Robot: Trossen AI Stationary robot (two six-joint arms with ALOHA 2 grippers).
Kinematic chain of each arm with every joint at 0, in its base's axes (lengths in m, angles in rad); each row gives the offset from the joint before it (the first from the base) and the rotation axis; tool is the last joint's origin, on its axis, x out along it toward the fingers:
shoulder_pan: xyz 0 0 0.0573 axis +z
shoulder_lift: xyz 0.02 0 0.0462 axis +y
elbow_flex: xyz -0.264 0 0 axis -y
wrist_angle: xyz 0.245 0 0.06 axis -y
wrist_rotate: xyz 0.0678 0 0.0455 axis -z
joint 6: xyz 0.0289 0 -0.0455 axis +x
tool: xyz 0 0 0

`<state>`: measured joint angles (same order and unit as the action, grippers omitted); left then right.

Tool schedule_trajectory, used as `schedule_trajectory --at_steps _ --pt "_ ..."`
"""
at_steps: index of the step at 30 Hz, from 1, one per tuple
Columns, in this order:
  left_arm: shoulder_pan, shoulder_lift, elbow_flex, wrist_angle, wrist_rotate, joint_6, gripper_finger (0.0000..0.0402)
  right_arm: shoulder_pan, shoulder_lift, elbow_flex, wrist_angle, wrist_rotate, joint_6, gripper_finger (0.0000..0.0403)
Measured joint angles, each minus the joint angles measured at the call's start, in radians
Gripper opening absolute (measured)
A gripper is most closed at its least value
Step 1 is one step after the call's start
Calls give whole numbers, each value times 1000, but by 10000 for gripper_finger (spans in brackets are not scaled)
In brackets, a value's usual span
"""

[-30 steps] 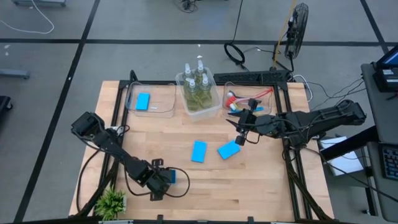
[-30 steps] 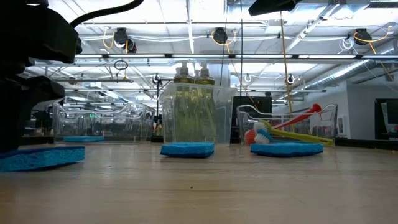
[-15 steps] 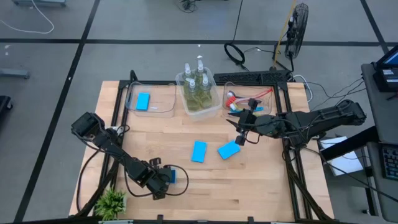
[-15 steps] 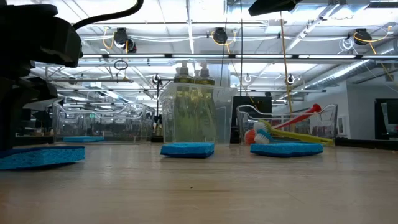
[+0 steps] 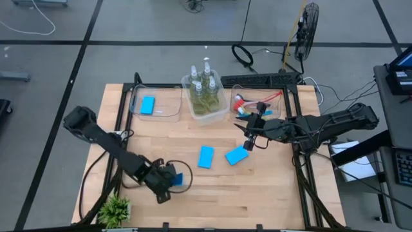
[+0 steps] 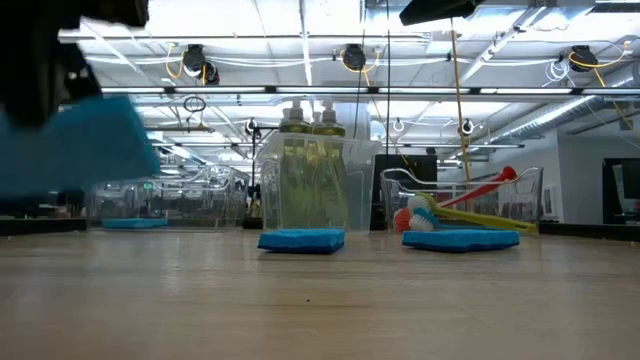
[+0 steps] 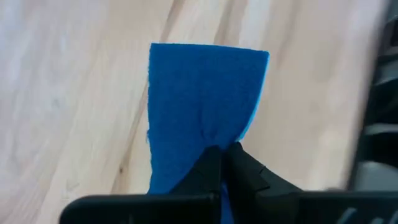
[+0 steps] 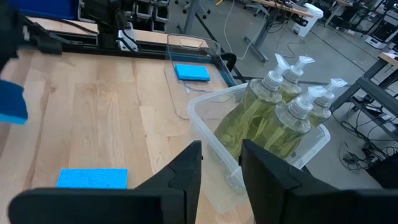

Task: Pick & Place Kitchen Sink Supplies
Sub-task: Put the blue sponge into the left transparent bin

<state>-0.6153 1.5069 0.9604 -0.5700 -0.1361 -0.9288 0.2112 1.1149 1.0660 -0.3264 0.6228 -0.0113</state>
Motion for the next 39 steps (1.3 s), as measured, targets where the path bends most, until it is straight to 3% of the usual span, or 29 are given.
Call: schedule_trajectory --at_steps 9,17,27,34,39 --pt "59 -271 3 205 -53 79 5 0 0 0 0 0 0 100" --pt "96 -428 4 500 -105 299 5 0 0 0 0 0 0 100" --pt "100 -470 5 947 20 583 5 0 0 0 -1 0 0 100" --pt "100 -470 6 961 16 587 5 0 0 0 -3 0 0 100" --pt "101 -467 6 861 -114 535 5 0 0 0 -7 0 0 100"
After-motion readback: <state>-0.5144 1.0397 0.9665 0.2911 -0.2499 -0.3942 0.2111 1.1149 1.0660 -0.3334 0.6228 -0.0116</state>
